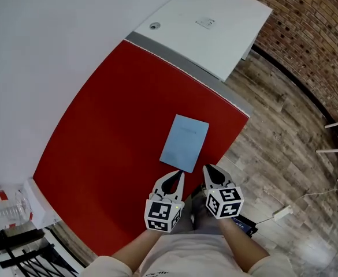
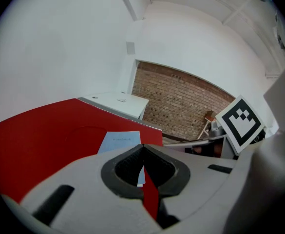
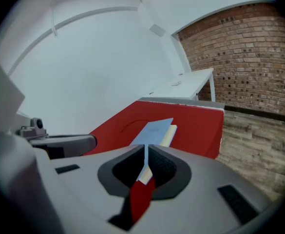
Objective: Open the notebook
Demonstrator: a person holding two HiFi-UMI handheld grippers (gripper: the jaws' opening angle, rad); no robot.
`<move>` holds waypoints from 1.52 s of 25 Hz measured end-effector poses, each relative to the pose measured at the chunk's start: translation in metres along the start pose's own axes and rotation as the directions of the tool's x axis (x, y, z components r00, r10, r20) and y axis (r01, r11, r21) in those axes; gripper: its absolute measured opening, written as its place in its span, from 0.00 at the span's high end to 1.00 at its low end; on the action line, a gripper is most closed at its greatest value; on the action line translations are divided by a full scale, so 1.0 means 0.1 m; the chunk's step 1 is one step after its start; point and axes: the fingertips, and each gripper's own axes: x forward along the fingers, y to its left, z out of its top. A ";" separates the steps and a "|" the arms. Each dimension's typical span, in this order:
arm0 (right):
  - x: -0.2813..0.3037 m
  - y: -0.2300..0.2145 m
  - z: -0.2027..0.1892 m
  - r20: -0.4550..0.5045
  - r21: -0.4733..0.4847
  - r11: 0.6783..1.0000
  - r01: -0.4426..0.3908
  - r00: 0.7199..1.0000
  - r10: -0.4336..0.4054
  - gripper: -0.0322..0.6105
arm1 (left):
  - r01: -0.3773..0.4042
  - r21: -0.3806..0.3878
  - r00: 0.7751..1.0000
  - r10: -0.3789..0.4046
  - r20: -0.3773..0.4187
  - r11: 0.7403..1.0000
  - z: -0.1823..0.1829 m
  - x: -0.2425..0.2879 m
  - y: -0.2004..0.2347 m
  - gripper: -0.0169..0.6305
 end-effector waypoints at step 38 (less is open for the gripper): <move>0.93 -0.35 -0.71 -0.288 0.411 0.889 0.202 0.954 -0.084 0.85 | -0.062 -0.108 0.995 0.052 -0.090 0.992 -0.45 0.28 0.36 0.96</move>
